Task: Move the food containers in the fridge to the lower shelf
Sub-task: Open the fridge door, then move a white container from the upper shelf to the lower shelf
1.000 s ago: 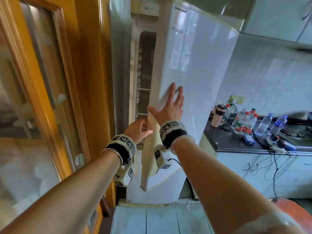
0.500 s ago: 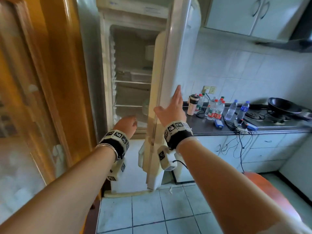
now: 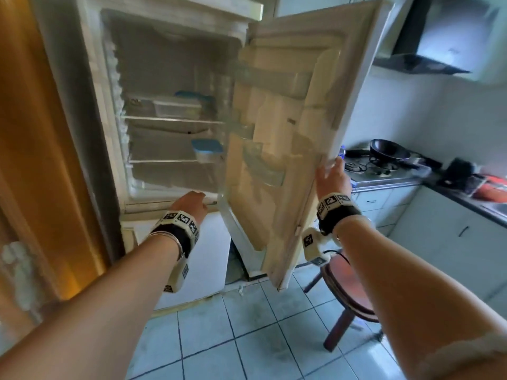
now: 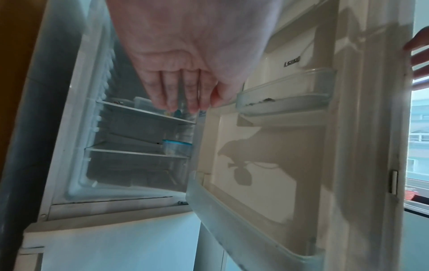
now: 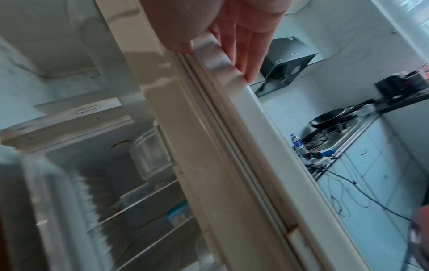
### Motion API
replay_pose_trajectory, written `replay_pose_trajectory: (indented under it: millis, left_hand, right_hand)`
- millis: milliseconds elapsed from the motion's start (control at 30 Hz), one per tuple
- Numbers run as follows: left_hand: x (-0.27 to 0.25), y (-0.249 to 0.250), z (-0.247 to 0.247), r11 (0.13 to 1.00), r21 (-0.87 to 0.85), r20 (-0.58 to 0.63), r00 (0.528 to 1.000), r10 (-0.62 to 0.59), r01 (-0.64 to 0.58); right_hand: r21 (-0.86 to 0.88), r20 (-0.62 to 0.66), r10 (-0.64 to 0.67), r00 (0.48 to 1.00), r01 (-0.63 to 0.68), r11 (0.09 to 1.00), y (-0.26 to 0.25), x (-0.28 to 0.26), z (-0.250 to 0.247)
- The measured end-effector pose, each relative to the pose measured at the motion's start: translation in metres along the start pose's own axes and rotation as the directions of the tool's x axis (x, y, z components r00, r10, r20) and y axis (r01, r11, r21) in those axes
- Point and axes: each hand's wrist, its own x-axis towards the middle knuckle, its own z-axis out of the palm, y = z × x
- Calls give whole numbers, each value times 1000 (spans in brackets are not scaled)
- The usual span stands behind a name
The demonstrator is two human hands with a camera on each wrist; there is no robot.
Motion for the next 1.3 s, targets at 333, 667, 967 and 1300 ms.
replay_pose_trajectory:
  millis: [333, 667, 967, 1300]
  left_hand:
    - [23, 13, 8, 996, 51, 28, 997, 75, -76]
    - [58, -3, 9, 997, 9, 81, 993, 82, -83]
    - [114, -102, -34, 1000, 20, 116, 993, -1, -2]
    - [188, -179, -70, 989, 88, 96, 987, -131, 122]
  right_hand:
    - [-6, -71, 88, 994, -89, 996, 19, 44, -16]
    - [-72, -28, -375, 927, 372, 925, -43, 7, 74]
    - [-193, 460, -319, 829, 444, 875, -119, -7, 205]
    - [-255, 641, -325, 695, 592, 764, -195, 32, 324]
